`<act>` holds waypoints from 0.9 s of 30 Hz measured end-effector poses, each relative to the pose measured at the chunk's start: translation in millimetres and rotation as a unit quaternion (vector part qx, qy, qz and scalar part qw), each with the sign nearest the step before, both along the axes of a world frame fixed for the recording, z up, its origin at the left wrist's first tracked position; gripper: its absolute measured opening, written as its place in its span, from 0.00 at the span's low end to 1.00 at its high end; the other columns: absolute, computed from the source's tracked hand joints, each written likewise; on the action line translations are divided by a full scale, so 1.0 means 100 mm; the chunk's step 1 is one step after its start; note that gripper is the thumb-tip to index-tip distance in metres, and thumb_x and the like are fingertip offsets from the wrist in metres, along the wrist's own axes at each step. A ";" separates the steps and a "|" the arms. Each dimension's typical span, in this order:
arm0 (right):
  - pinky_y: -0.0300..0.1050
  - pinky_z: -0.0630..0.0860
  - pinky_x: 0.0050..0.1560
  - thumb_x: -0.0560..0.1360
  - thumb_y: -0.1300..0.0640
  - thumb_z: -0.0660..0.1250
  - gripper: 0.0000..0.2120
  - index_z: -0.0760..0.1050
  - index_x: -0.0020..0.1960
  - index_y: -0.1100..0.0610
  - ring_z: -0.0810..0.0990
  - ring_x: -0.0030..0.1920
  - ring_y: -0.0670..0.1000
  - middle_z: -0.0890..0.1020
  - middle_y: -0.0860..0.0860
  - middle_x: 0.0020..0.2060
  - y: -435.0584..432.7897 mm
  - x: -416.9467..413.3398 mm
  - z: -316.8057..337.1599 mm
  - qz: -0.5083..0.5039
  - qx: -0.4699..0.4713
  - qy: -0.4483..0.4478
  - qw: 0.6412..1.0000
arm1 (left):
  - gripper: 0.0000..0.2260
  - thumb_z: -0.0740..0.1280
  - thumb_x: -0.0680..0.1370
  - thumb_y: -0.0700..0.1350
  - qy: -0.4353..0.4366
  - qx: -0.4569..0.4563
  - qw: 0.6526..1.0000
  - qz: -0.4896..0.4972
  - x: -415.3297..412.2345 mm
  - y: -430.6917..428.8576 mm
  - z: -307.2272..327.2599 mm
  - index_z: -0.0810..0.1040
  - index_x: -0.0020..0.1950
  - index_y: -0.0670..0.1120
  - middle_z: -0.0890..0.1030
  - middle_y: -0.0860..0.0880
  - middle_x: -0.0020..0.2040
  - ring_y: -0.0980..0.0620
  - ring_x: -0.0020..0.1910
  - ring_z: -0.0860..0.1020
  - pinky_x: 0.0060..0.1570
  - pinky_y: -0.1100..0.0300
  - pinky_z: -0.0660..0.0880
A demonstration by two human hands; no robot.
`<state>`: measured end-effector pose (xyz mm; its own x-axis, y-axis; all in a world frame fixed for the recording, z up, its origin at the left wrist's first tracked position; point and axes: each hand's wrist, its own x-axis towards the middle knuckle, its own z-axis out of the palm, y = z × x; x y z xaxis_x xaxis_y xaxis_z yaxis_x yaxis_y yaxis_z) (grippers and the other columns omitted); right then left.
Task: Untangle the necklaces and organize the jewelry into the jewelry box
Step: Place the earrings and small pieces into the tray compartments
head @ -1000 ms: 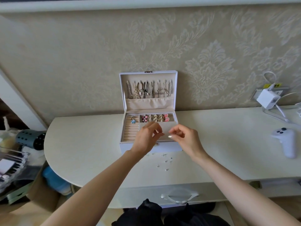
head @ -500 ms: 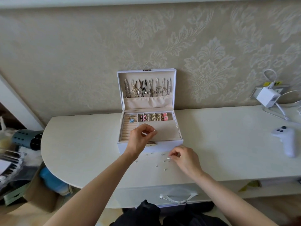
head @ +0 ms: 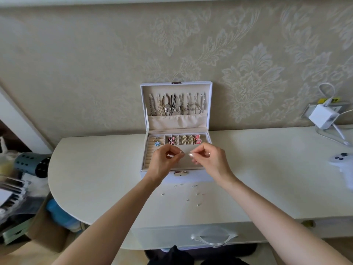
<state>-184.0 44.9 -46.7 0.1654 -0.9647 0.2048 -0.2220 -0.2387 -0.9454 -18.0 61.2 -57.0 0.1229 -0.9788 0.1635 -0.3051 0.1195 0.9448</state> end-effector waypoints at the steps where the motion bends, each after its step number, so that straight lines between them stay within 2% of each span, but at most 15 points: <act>1: 0.38 0.77 0.37 0.70 0.68 0.71 0.02 0.79 0.39 0.64 0.78 0.30 0.46 0.81 0.54 0.31 -0.07 0.04 0.01 0.006 0.006 -0.001 1.000 | 0.04 0.72 0.73 0.38 0.000 -0.001 1.000 0.000 0.02 -0.02 0.00 0.78 0.40 0.43 0.81 0.47 0.42 0.53 0.37 0.78 0.41 0.57 0.77; 6: 0.37 0.77 0.36 0.70 0.68 0.72 0.04 0.80 0.39 0.61 0.78 0.29 0.45 0.81 0.51 0.31 -0.39 0.17 -0.05 0.026 0.032 -0.005 0.999 | 0.07 0.73 0.72 0.37 -0.019 -0.007 1.000 0.007 0.11 -0.17 -0.02 0.77 0.39 0.36 0.80 0.49 0.41 0.57 0.35 0.76 0.38 0.67 0.72; 9: 0.36 0.77 0.37 0.70 0.69 0.71 0.06 0.80 0.38 0.60 0.80 0.30 0.44 0.82 0.51 0.31 -0.52 0.24 -0.09 0.039 0.037 0.005 0.999 | 0.08 0.73 0.72 0.38 -0.047 -0.011 0.999 -0.003 0.17 -0.26 -0.03 0.76 0.37 0.38 0.80 0.51 0.40 0.58 0.35 0.75 0.38 0.66 0.73; 12: 0.36 0.77 0.35 0.70 0.71 0.70 0.11 0.79 0.36 0.56 0.78 0.28 0.43 0.80 0.48 0.29 -0.60 0.31 -0.10 0.045 0.049 -0.007 0.998 | 0.10 0.74 0.71 0.41 -0.076 -0.014 0.997 -0.012 0.21 -0.37 -0.04 0.75 0.34 0.41 0.80 0.51 0.38 0.58 0.34 0.75 0.37 0.64 0.73; 16: 0.36 0.78 0.33 0.71 0.71 0.69 0.06 0.79 0.39 0.62 0.78 0.27 0.43 0.80 0.52 0.30 -0.61 0.30 -0.12 0.061 0.068 -0.024 0.995 | 0.12 0.76 0.69 0.44 -0.102 -0.010 0.995 -0.004 0.24 -0.42 -0.04 0.74 0.33 0.47 0.81 0.47 0.35 0.57 0.33 0.74 0.35 0.61 0.72; 19: 0.37 0.77 0.34 0.71 0.71 0.69 0.07 0.79 0.39 0.61 0.78 0.27 0.44 0.79 0.53 0.30 -0.61 0.29 -0.13 0.058 0.071 -0.028 0.995 | 0.13 0.77 0.68 0.44 -0.094 0.002 0.996 0.004 0.23 -0.40 -0.03 0.73 0.32 0.46 0.79 0.44 0.34 0.54 0.33 0.73 0.34 0.57 0.71; 23: 0.35 0.77 0.35 0.69 0.70 0.71 0.08 0.80 0.37 0.58 0.77 0.27 0.41 0.80 0.50 0.30 -0.60 0.30 -0.15 0.055 0.054 0.000 0.997 | 0.14 0.77 0.67 0.41 -0.091 0.010 0.996 0.006 0.24 -0.39 -0.02 0.72 0.33 0.46 0.75 0.52 0.30 0.61 0.27 0.70 0.30 0.66 0.69; 27: 0.32 0.76 0.35 0.69 0.72 0.71 0.06 0.81 0.40 0.63 0.75 0.27 0.39 0.80 0.50 0.30 -0.60 0.30 -0.18 0.047 0.052 0.001 0.998 | 0.16 0.76 0.67 0.33 -0.032 0.015 0.999 -0.010 0.24 -0.39 -0.02 0.69 0.40 0.43 0.79 0.44 0.32 0.57 0.28 0.75 0.33 0.65 0.74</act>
<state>-154.4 -14.7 -64.2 0.2573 -0.9607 0.1045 -0.2055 -0.1601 -0.9655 6.4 22.1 -58.9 0.0931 -0.9855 0.1417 -0.3633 0.0989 0.9264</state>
